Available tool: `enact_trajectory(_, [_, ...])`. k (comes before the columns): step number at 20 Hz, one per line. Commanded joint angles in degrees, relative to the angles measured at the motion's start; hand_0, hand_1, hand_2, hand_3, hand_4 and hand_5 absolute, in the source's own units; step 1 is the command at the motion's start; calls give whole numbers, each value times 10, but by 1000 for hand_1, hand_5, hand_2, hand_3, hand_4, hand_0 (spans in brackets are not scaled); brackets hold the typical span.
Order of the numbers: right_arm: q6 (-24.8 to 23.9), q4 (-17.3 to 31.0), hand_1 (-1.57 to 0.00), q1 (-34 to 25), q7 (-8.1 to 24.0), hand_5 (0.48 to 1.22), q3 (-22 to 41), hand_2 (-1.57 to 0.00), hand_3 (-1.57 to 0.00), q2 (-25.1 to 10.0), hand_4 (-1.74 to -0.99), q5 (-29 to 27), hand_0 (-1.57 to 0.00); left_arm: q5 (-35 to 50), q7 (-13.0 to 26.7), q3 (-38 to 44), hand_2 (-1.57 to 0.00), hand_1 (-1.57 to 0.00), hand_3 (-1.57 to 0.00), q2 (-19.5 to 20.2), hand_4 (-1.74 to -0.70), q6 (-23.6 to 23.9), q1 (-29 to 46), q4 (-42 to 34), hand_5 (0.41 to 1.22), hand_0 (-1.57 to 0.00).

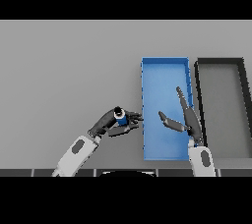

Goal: Pick up the blue pipe and place it into the blue bin.

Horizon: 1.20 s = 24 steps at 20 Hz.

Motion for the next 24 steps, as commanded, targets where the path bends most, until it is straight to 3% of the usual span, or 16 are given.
enact_trajectory(1, [0,0,1,2,-3,559,-3,1,1,-3,-1135,-1,1,-2,5,1,-1560,-1558,-1557,4,-1475,-1,1,-11,1216,-1554])
enact_trajectory(6, [-3,10,1,-6,-4,571,-11,1,1,-9,-1123,0,1,3,58,7,-1567,-1567,-1566,-4,-1473,-24,-26,-28,1219,-1566])
enact_trajectory(12, [17,-7,1,-23,16,578,-11,1,1,-31,-1123,-6,1,-7,77,11,-1570,-1570,-1570,-12,-1474,-38,-25,-33,1220,-1570])
enact_trajectory(15, [29,-4,1,-34,31,578,-14,1,1,-42,-1185,-12,1,-15,68,14,-1570,-1570,-1570,-10,-1474,-45,-13,-34,1220,-1570])
enact_trajectory(16, [31,-11,-3,-26,22,577,-10,1,1,-42,-1191,-12,1,-15,65,18,-1571,-1571,-1571,-16,-1474,-45,-15,-31,1220,-1570])
enact_trajectory(21, [94,-44,-14,-64,-26,592,-34,-25,1,-48,-1175,-124,1,-28,59,23,-1571,-1571,-1571,-17,-1475,-56,-10,-38,1221,-1571])
enact_trajectory(22, [111,-63,-11,-68,-22,597,-36,-20,1,-60,-1169,-147,1,-27,57,27,-1571,-1571,-1571,-14,-1475,-59,-7,-40,1221,-1571])
enact_trajectory(24, [147,-101,-6,-87,18,589,-36,-12,1,-97,-1165,-187,1,-31,67,29,-1571,-1571,-1571,-17,-1474,-63,-8,-43,1221,-1571])
